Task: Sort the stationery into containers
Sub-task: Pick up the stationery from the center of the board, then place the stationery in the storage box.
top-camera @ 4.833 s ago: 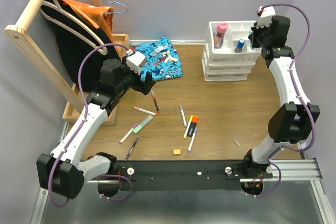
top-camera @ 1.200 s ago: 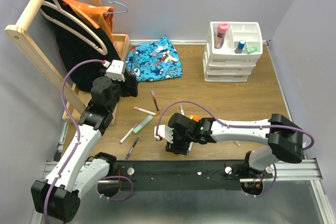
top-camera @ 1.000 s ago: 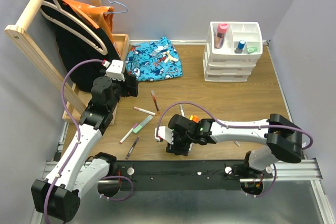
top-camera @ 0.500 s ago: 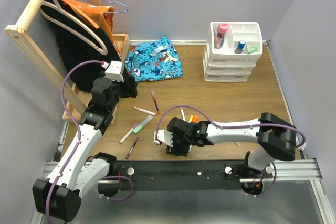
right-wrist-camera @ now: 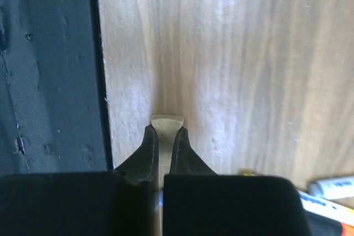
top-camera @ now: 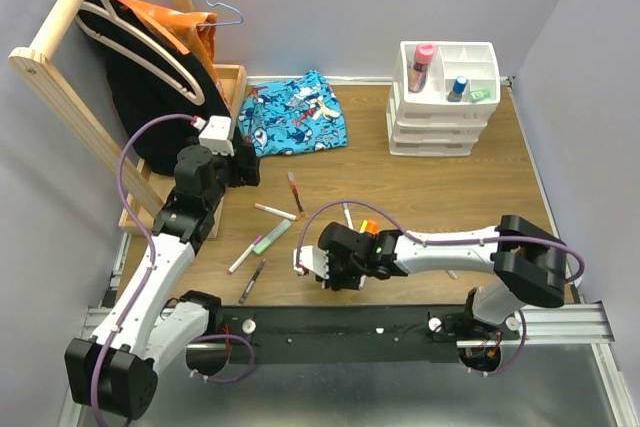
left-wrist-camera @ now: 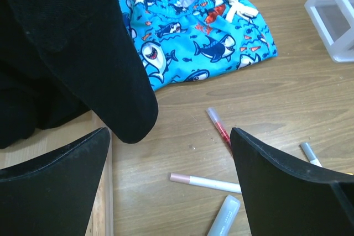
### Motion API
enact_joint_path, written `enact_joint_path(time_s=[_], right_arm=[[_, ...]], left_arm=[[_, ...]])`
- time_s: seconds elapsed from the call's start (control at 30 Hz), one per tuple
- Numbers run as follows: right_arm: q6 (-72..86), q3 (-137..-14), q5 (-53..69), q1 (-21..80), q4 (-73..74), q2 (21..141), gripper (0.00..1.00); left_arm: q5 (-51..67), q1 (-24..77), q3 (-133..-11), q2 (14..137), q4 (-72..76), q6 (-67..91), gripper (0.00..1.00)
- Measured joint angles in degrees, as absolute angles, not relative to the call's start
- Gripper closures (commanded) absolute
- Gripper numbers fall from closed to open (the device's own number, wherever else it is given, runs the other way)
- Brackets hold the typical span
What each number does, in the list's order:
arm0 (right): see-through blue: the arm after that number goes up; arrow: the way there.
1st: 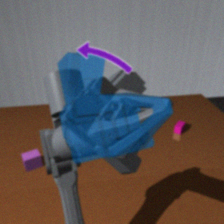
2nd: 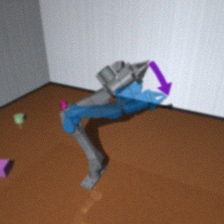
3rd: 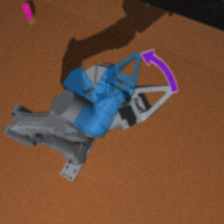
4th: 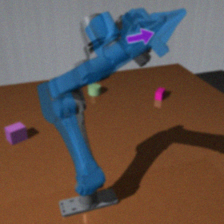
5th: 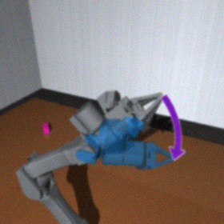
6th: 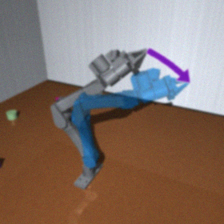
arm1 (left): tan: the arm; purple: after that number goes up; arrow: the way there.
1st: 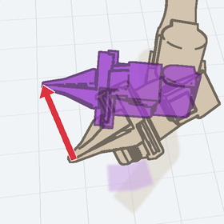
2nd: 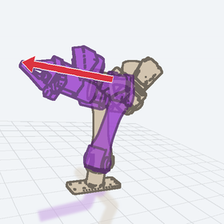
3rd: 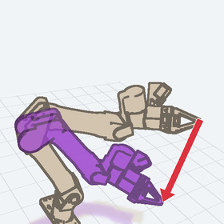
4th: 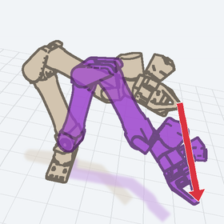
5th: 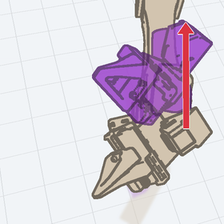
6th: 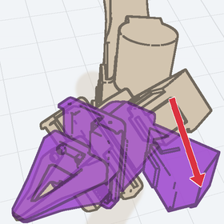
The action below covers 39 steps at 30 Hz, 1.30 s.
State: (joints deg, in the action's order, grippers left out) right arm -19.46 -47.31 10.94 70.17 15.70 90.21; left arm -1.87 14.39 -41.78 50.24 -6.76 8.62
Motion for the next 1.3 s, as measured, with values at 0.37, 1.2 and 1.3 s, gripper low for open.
enact_joint_path(time_s=[0.37,1.2,1.3], right_arm=[[-17.3,-63.5,9.3,47.5,21.6,86.8,1.0],[-4.1,-85.3,10.6,-5.4,12.5,90.8,1.0],[-4.1,-85.4,10.8,-5.5,12.5,91.6,0.99]], left_arm=[[8.3,17.6,-48.7,55.8,-11.1,1.3,0.01],[21.7,18.9,-69.4,76.9,-20.5,-8.3,0.01],[21.7,19.5,-69.4,76.9,-19.9,-7.4,0.01]])
